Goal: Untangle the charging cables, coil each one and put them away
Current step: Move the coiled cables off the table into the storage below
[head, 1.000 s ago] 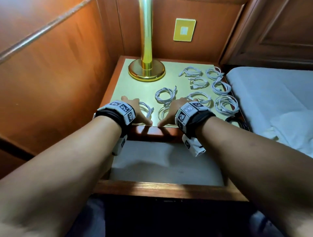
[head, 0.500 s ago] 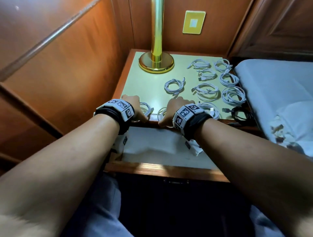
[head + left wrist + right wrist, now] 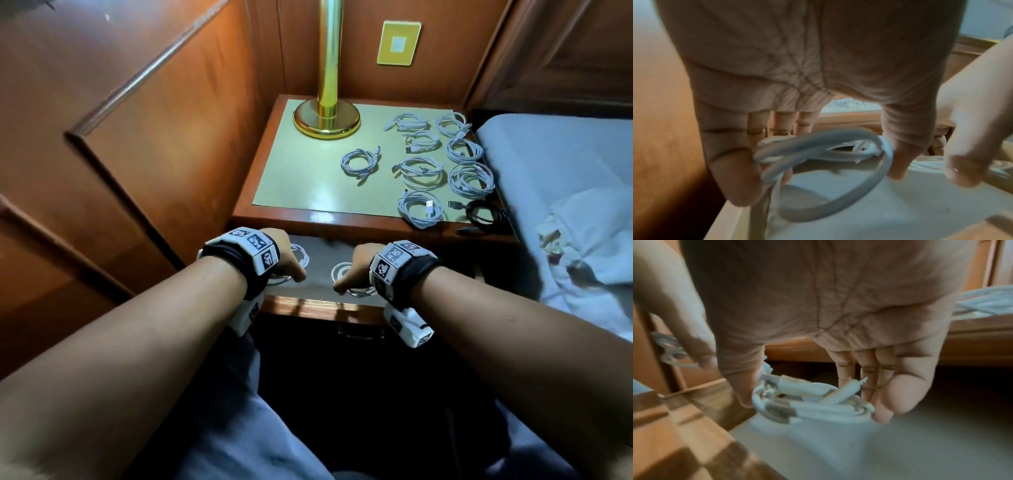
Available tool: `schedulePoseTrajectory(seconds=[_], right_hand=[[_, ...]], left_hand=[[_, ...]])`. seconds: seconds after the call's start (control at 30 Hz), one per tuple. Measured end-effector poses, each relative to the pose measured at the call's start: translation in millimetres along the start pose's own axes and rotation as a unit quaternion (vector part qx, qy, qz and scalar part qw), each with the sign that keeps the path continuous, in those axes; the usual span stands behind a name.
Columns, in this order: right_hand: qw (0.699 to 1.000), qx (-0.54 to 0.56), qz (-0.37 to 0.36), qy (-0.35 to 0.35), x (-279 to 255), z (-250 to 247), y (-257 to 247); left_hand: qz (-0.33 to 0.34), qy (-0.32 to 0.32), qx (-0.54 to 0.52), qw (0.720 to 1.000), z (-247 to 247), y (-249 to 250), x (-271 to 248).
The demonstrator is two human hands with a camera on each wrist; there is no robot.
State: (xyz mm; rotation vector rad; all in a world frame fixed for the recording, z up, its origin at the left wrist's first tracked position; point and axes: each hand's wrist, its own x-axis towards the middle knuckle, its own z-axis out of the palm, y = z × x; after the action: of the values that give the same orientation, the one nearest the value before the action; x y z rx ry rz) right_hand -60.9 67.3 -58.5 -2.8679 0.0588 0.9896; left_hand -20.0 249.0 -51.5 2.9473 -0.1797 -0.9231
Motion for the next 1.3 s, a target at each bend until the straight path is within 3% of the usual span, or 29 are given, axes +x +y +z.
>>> schedulePoseTrajectory(seconds=[0.3, 0.43, 0.57, 0.73, 0.83, 0.93, 1.07, 1.17, 1.23, 1.3], right_hand=[[0.999, -0.022, 0.026, -0.032, 38, 10, 12], [0.997, -0.047, 0.006, -0.058, 62, 11, 10], [0.994, -0.064, -0.031, -0.085, 73, 7, 7], [0.991, -0.036, -0.033, -0.122, 84, 13, 3], [0.992, -0.02, -0.025, -0.125, 88, 14, 4], [0.988, 0.046, -0.025, -0.145, 86, 20, 4], [0.997, 0.049, -0.054, -0.04, 70, 13, 8], [0.989, 0.095, -0.109, -0.009, 35, -6, 23], [0.981, 0.134, -0.139, 0.003, 5, -20, 45], [0.98, 0.142, -0.125, 0.067, -22, -32, 79]], left_hand=[[0.002, -0.075, 0.075, 0.994, 25, 28, 46], [0.03, -0.078, 0.12, 0.989, 28, 31, 70], [0.054, -0.124, 0.128, 0.983, 36, 24, 85], [0.006, -0.119, 0.263, 0.957, 35, 23, 79], [0.009, -0.115, 0.265, 0.957, 38, 17, 79], [0.02, -0.12, 0.189, 0.975, 45, 9, 79], [0.031, -0.081, 0.158, 0.984, 30, 7, 76], [0.039, -0.09, 0.188, 0.977, 3, 30, 56], [0.062, -0.029, 0.193, 0.979, -17, 47, 37], [0.088, 0.036, 0.153, 0.984, -34, 63, 20]])
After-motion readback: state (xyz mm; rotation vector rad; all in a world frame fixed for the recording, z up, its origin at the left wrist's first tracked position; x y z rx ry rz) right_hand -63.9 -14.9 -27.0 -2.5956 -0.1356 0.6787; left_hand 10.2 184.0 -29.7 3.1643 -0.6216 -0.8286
